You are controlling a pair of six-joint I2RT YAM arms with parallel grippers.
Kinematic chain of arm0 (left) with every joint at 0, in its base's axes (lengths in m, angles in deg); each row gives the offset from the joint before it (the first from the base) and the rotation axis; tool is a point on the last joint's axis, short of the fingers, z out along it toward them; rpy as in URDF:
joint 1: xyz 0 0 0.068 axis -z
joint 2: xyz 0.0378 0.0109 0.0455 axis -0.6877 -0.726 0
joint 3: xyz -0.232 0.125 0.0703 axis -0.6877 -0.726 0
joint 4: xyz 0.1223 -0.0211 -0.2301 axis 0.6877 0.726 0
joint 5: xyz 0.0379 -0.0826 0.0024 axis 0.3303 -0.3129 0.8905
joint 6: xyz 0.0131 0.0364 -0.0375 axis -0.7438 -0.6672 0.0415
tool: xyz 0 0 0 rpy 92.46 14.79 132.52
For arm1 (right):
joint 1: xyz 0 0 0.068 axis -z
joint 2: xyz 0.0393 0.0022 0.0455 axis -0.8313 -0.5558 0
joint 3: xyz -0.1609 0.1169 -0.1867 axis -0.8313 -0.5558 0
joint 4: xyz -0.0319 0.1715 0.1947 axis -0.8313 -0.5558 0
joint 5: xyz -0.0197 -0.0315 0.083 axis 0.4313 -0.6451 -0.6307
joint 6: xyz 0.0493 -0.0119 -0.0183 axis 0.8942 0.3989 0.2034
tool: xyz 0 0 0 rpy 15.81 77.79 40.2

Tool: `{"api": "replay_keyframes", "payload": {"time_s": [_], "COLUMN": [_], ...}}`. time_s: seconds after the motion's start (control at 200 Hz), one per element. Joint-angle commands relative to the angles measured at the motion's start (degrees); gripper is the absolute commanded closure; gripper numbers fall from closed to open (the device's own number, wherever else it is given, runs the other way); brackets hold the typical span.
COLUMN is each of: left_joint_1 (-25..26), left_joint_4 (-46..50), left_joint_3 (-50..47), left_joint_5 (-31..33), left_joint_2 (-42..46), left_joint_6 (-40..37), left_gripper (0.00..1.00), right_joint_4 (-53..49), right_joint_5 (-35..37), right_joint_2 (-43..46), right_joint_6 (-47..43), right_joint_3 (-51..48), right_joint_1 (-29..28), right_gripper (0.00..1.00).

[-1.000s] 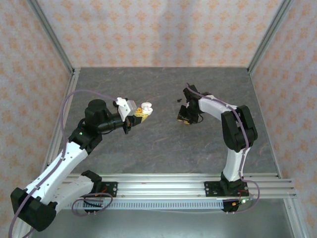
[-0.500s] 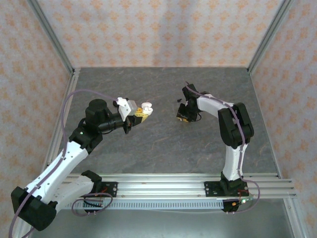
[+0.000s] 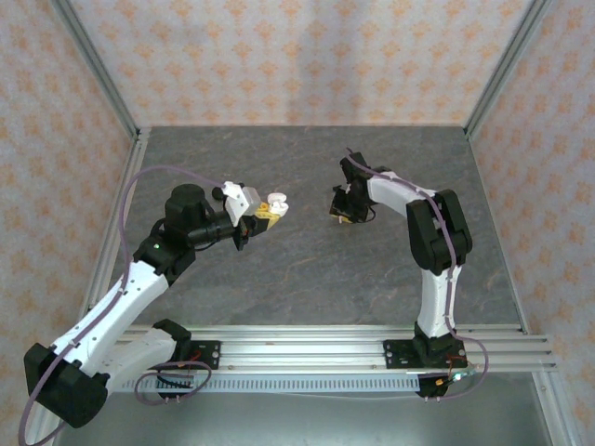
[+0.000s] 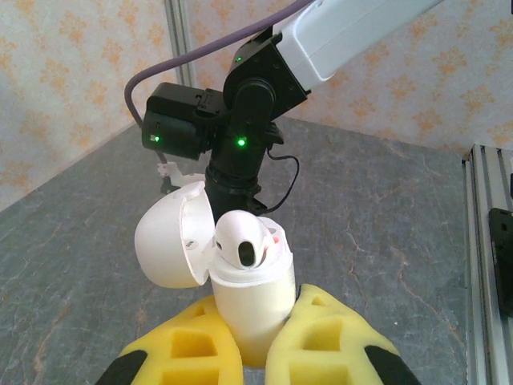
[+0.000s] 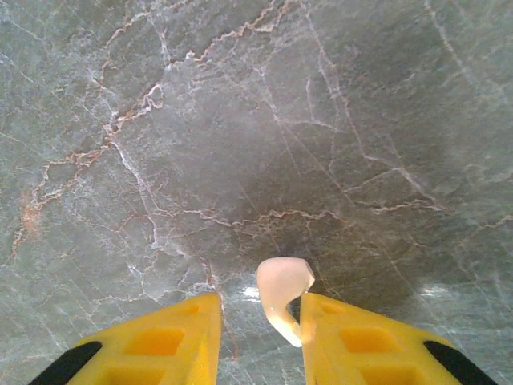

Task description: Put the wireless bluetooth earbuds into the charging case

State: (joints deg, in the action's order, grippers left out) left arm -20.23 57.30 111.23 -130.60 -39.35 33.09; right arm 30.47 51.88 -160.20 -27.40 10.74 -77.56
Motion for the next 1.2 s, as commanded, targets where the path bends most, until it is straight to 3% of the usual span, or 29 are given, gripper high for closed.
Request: {"api": "replay_keyframes", "payload": {"time_s": [0.0,0.57,0.901,1.196], "left_joint_1": [0.2,0.2,0.2,0.2], "left_joint_4": [0.0,0.4,0.4,0.7], "left_joint_3": [1.6,1.7,2.0,2.1], "left_joint_5": [0.1,0.2,0.1,0.2], "left_joint_2": [-0.3,0.1,-0.1,0.0], "left_joint_6": [-1.3,-1.1,-0.9,-0.8], "left_gripper": [1.00,1.00,1.00,1.00], "right_joint_4": [-3.9,-8.1,-12.4,-16.0], "right_joint_5": [3.0,4.4,8.9,11.8], "right_joint_2": [0.0,-4.1,-6.5,-8.3], "right_joint_6": [-2.1,-5.0,-7.1,-8.1], "right_joint_3": [2.3,7.5,9.8,12.4], "right_joint_1": [0.3,0.3,-1.0,-2.7], "right_gripper": [0.68,0.67,0.68,0.74]}}
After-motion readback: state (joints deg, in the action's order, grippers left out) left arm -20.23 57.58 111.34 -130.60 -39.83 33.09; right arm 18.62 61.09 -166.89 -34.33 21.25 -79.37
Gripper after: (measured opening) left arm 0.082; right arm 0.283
